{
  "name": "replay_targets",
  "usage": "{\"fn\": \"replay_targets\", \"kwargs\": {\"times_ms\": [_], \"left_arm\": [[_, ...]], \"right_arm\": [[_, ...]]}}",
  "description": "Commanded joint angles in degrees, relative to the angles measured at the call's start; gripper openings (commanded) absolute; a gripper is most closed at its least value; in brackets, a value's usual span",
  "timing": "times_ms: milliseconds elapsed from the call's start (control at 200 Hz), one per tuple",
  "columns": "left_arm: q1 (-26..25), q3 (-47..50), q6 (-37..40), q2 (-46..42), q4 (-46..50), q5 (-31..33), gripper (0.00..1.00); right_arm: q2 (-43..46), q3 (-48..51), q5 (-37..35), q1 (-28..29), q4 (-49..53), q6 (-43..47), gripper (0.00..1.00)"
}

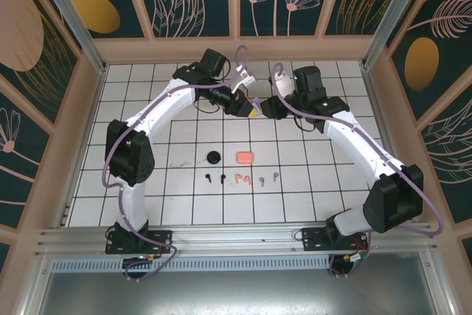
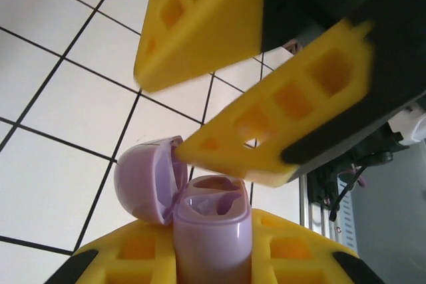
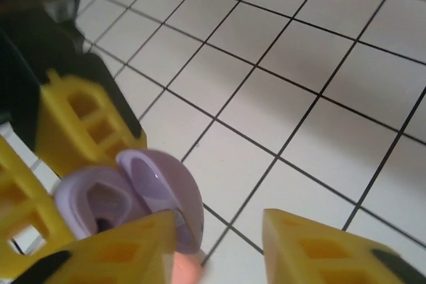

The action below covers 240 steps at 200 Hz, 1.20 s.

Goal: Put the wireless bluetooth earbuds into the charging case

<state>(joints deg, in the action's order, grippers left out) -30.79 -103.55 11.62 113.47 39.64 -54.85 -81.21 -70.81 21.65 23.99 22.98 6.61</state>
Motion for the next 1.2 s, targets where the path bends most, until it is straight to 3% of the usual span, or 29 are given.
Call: {"fn": "replay_targets", "kwargs": {"times_ms": [0, 145, 295, 556, 796, 951, 1196], "left_arm": [[0.95, 8.66, -8.85, -5.26, -17.74, 0.83, 0.0], [4.31, 23.37, -21.96, -13.97, -42.05, 2.61, 0.0], [4.68, 31.22, -27.47, -19.76, -52.76, 8.57, 0.0], [4.62, 42.58, -29.77, -25.54, -67.62, 14.08, 0.0], [4.59, 61.97, -26.47, -34.65, -94.06, 25.56, 0.0], [4.59, 66.44, -24.0, -38.94, -96.41, 31.57, 0.0], [4.37, 71.52, -29.75, -41.89, -103.5, 34.88, 0.0]], "right_arm": [[5.05, -0.85, 0.53, -0.11, -1.76, -4.78, 0.48], [9.46, 3.85, -1.41, -0.69, 0.18, -11.31, 0.53], [10.59, 9.72, -7.09, 1.51, 3.95, -20.07, 0.54], [9.3, 16.5, -16.82, 11.63, 7.28, -31.92, 0.53], [5.85, 19.06, -22.72, 20.05, 8.76, -42.48, 0.52], [2.16, 17.87, -27.61, 25.61, 12.89, -46.98, 0.51], [-2.77, 18.38, -29.83, 29.75, 15.18, -51.45, 0.47]]}}
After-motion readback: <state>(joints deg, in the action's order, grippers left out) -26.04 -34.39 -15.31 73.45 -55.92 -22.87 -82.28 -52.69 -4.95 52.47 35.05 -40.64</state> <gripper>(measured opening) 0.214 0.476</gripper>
